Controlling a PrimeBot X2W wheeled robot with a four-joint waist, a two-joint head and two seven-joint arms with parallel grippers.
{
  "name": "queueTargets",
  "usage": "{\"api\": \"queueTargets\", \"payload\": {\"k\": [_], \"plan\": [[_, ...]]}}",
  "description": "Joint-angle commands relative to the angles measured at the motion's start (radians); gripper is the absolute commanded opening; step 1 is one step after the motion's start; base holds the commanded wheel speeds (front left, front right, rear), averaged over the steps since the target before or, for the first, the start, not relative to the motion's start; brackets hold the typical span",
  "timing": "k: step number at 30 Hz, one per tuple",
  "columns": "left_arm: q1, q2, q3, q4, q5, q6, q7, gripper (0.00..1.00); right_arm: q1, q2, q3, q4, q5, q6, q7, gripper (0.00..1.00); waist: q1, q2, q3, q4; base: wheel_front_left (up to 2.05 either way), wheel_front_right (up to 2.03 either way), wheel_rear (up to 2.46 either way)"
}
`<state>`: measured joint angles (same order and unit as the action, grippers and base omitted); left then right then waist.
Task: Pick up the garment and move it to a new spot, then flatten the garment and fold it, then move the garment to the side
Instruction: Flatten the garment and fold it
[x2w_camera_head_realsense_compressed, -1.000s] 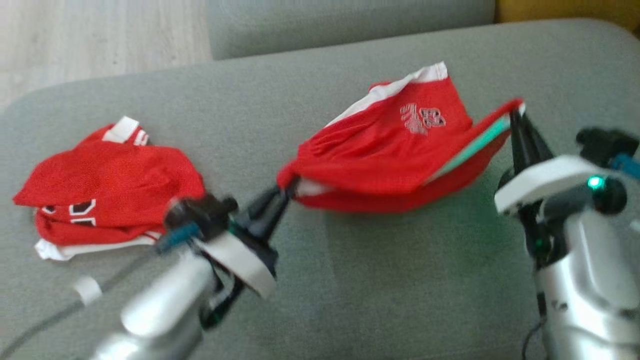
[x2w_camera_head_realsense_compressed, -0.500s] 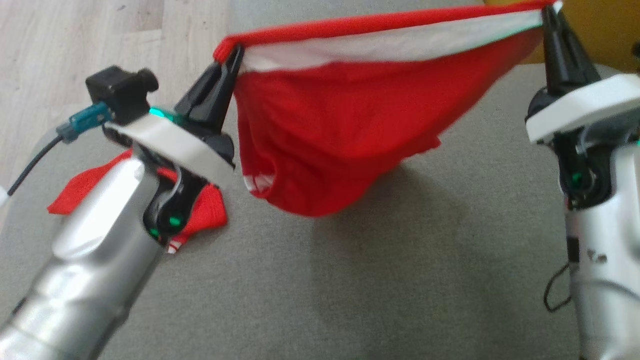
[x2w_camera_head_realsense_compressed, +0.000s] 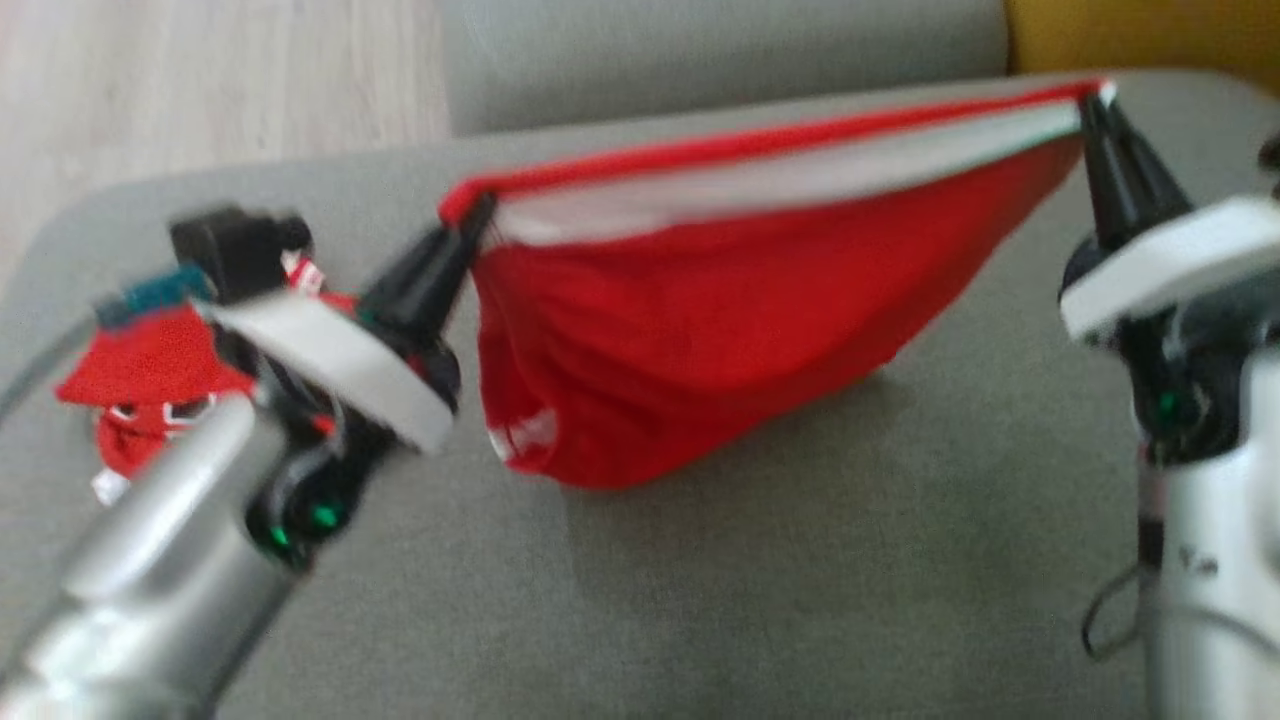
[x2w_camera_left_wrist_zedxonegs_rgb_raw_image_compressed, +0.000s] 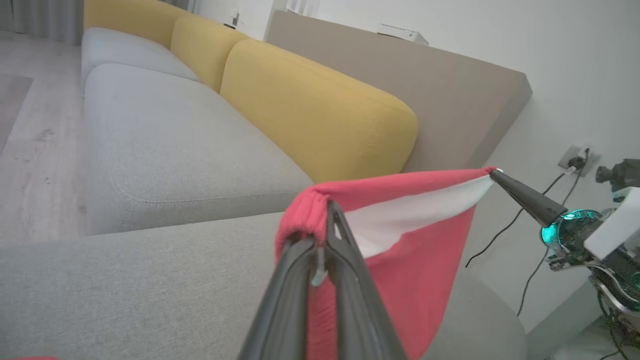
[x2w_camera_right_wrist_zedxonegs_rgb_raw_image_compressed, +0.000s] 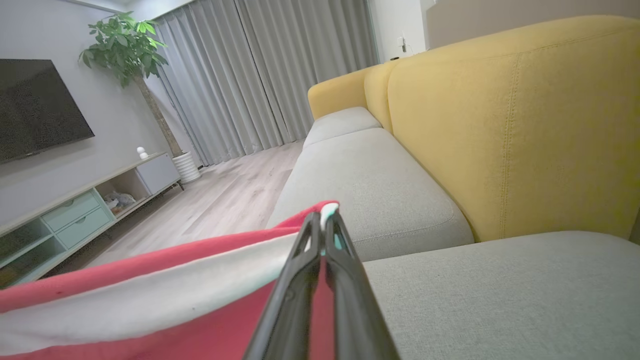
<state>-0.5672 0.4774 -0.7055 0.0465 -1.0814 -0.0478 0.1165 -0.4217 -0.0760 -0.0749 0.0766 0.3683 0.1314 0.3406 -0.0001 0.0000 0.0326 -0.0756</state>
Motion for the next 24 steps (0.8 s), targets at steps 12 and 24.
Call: {"api": "queueTargets", "payload": {"k": [12,24], "plan": [[-0.553,-0.048,0.156,0.294,0.057,-0.048,-0.052,0.00,-0.667,0.025,-0.021,0.440,-0.080,-0.001,-0.130,0.00,0.0001,0.0000,0.266,-0.025,0.00,0.00,0.00],[-0.626,-0.181,0.045,0.484,0.068,-0.082,-0.283,0.00,-0.790,-0.039,-0.034,0.829,-0.178,-0.001,-0.422,0.00,0.0001,0.0000,0.226,-0.004,0.00,0.00,0.00]]}}
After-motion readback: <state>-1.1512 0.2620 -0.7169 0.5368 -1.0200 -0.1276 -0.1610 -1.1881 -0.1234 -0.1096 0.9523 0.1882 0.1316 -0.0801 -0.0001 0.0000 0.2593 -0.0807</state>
